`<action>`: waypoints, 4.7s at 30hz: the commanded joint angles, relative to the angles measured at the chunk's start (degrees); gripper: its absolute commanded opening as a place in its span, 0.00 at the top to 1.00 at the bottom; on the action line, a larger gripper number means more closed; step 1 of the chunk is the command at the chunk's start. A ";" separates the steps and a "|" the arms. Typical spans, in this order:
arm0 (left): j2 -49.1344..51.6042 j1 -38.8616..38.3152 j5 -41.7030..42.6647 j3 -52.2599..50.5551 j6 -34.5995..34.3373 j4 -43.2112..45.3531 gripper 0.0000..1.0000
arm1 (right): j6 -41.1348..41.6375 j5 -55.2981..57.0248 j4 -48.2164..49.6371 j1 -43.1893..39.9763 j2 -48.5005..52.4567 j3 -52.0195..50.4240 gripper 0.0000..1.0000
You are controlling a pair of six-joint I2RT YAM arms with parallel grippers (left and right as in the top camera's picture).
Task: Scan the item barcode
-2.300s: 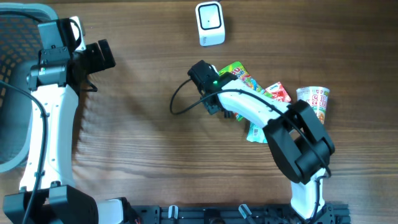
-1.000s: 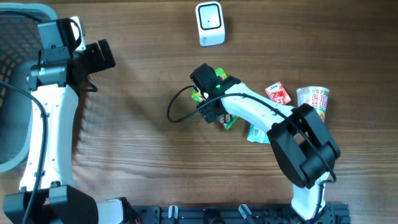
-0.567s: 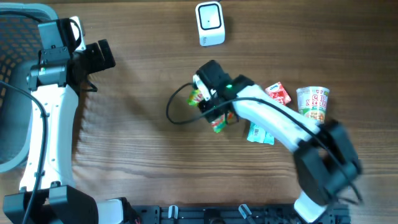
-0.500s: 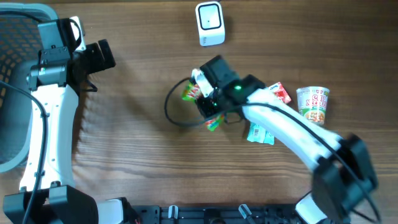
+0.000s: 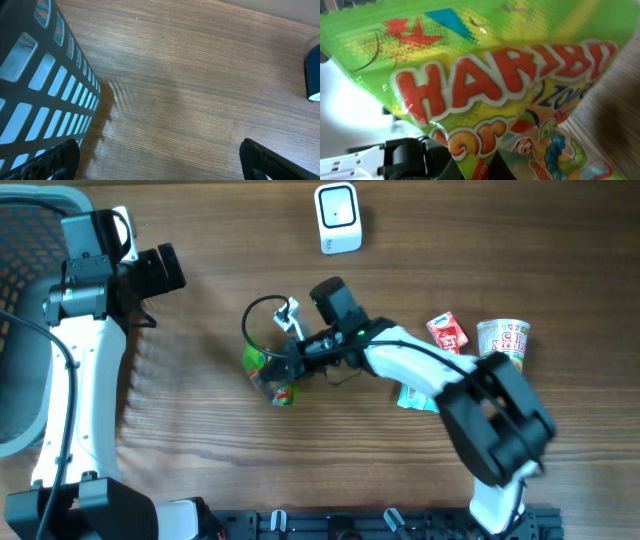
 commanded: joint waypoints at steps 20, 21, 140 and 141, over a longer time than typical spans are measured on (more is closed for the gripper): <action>-0.52 0.48 0.48 0.44 0.90 0.13 0.00 | 0.22 -15.32 1.68 -11.67 6.56 -0.48 0.96; -0.52 0.48 0.46 0.44 0.90 0.13 0.00 | 1.68 -16.33 2.67 -11.67 6.56 -0.48 0.96; -0.52 0.48 0.48 0.44 0.90 0.13 0.00 | -22.47 78.68 -15.34 -6.93 -7.21 29.05 0.96; -0.52 0.48 0.48 0.44 0.90 0.13 0.00 | -23.87 79.58 -13.46 -6.93 -5.57 29.05 0.96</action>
